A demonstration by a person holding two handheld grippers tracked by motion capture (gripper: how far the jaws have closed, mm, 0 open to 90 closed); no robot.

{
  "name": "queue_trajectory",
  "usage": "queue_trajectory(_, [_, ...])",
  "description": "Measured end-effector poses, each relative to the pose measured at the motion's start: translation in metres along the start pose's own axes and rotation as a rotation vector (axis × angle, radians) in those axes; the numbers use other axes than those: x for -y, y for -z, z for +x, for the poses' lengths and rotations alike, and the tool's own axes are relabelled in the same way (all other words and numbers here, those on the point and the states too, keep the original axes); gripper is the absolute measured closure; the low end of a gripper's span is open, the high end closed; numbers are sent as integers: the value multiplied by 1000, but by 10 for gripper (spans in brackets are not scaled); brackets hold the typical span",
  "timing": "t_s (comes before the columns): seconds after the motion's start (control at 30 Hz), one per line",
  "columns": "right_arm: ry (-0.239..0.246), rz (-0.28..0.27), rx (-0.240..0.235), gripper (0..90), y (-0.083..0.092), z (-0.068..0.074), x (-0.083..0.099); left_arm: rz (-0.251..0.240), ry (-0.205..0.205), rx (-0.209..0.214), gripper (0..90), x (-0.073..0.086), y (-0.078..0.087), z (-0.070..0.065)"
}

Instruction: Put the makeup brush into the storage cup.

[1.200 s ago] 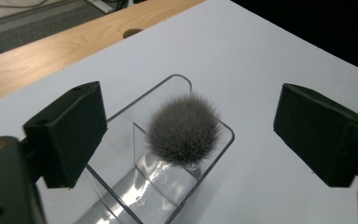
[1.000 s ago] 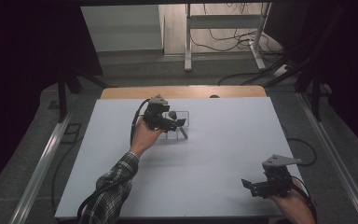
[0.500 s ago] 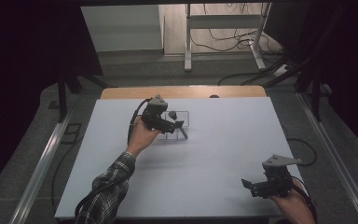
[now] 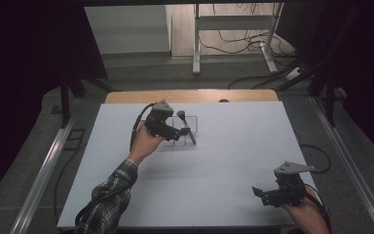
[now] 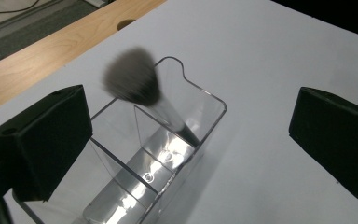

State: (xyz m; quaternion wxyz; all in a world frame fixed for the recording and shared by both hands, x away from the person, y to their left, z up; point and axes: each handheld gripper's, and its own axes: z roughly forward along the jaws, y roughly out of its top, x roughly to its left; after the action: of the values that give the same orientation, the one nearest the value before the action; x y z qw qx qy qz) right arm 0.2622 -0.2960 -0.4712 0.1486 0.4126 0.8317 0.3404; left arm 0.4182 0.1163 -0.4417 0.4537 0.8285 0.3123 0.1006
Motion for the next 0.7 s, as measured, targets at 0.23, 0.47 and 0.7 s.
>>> queue_trajectory(0.23, [0, 2, 0, 0, 0, 0, 0, 10, -3, -3, 0, 4, 6, 1])
queue_trajectory(0.47, [3, 4, 0, 0, 0, 0, 0, 6, 1, 4, 0, 6, 12, 1])
queue_trajectory(0.7, [4, 3, 2, 0, 0, 1, 0, 1, -2, 10, 0, 8, 19, -1])
